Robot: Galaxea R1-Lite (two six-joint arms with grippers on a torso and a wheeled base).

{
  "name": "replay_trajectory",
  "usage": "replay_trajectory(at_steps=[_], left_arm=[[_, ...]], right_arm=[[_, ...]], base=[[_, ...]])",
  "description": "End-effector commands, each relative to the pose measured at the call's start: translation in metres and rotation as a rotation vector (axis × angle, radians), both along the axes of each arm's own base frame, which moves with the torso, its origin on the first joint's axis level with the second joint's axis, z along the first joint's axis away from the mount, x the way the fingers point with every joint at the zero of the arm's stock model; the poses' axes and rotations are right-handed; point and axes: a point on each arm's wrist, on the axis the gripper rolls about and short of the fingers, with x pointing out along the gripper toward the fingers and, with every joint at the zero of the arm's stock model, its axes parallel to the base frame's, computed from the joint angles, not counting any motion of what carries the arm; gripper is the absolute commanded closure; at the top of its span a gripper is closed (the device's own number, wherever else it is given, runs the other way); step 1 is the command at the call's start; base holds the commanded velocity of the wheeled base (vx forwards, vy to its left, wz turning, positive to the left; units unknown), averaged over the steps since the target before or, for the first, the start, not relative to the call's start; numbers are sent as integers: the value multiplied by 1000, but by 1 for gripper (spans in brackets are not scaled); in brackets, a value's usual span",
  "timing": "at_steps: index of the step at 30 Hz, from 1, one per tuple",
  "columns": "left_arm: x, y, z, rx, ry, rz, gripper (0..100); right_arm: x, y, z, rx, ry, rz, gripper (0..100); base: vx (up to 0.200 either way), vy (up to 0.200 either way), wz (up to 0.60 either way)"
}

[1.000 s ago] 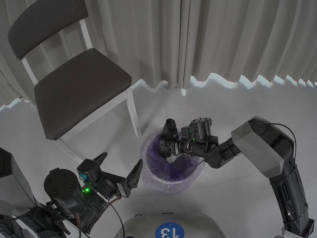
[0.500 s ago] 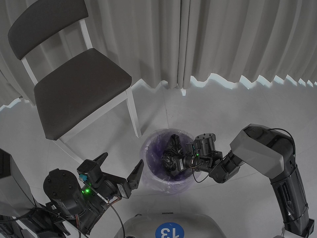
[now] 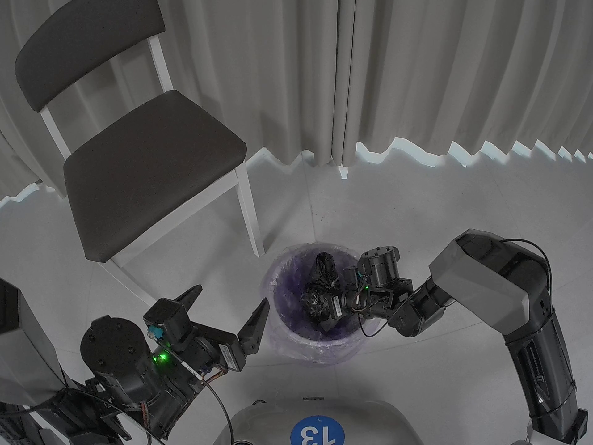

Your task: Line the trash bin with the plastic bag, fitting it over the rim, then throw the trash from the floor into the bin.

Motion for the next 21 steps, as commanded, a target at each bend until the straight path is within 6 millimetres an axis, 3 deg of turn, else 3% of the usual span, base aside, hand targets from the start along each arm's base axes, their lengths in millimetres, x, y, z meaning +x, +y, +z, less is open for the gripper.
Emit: replay_trajectory(at_steps=[1, 7, 11, 21], left_arm=[[0, 0, 2, -12, -11, 0, 0], [0, 0, 2, -13, -13, -1, 0], [0, 0, 4, -20, -20, 0, 0], [-1, 1, 4, -17, -19, -1, 0]], right_arm=[[9, 12, 38, -33, 4, 20, 100], [13, 19, 55, -92, 39, 37, 100], [10, 22, 56, -194, 96, -5, 100], [12, 22, 55, -205, 101, -8, 100]], base=[[0, 0, 0], [0, 0, 0], [0, 0, 0], [0, 0, 0]])
